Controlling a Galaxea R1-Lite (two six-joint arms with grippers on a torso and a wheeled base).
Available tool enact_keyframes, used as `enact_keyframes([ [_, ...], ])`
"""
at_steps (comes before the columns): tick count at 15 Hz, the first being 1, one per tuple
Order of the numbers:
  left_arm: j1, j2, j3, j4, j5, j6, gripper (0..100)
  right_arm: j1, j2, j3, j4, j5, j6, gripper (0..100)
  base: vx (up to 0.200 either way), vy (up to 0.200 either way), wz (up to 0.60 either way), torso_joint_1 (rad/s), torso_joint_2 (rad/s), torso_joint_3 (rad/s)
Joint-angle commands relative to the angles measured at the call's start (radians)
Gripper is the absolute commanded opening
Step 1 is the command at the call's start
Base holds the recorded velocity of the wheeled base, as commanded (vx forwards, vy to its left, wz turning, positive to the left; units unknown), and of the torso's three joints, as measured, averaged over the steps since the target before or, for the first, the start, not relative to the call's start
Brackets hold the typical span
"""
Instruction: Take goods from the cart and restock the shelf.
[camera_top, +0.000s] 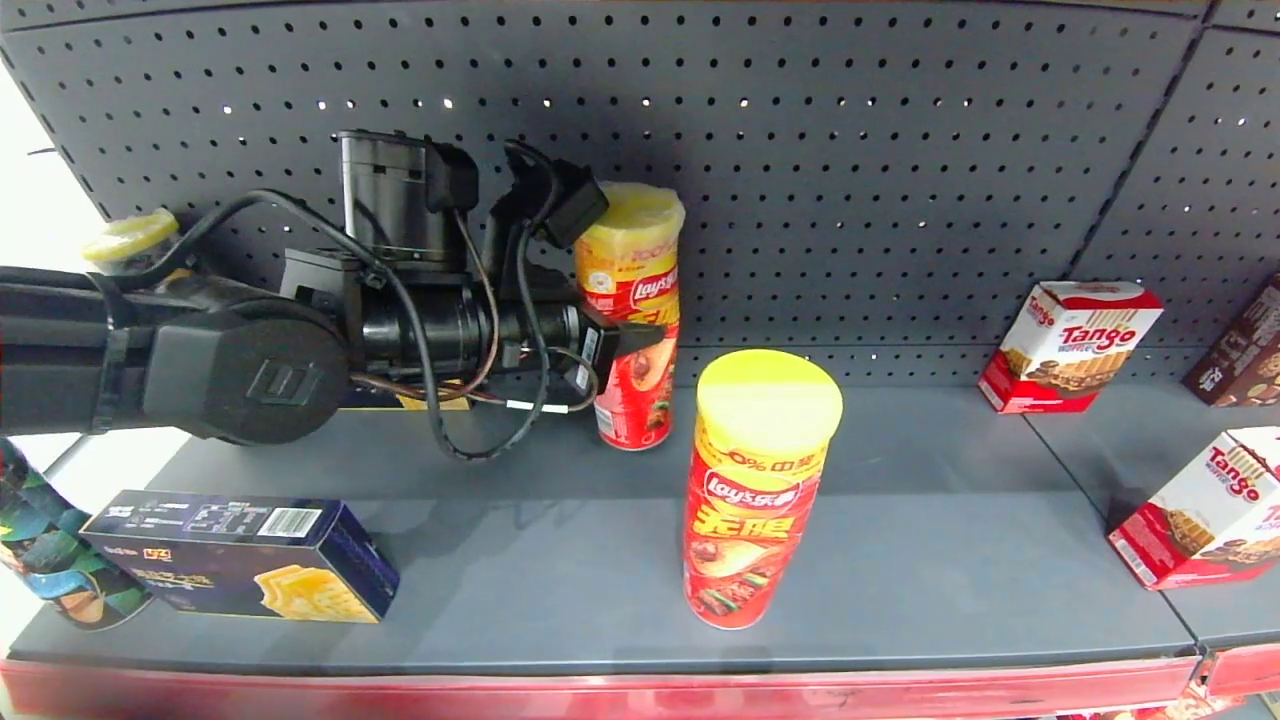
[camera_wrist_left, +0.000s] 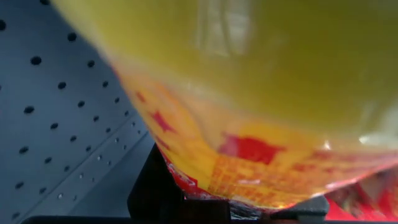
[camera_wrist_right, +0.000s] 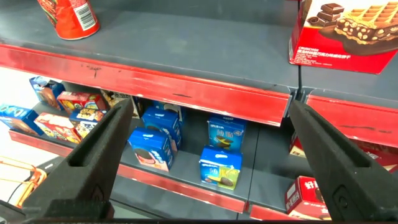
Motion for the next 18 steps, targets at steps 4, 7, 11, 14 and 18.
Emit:
enact_keyframes([
  [4,-0.017,0.074,-0.019,-0.047,0.0,0.0,0,0.001,0.002,0.0,0.0,0.0,0.0,100,0.0,0.0,0.0,0.0,0.0,0.0],
  [7,-0.032,0.098,-0.029,-0.081,0.0,-0.002,0,0.001,0.002,0.0,0.0,0.0,0.0,100,0.0,0.0,0.0,0.0,0.0,0.0],
  [11,-0.046,0.115,-0.029,-0.098,0.0,0.0,0,0.001,0.002,0.0,-0.002,0.0,0.0,100,0.0,0.0,0.0,0.0,0.0,0.0],
  [14,-0.049,0.133,-0.026,-0.132,0.0,-0.002,0,0.001,0.002,0.0,-0.002,0.0,0.0,100,0.0,0.0,0.0,0.0,0.0,0.0],
  [18,-0.053,0.143,-0.02,-0.136,0.0,-0.002,0,0.001,0.002,0.0,0.0,0.0,0.0,100,0.0,0.0,0.0,0.0,0.0,0.0],
])
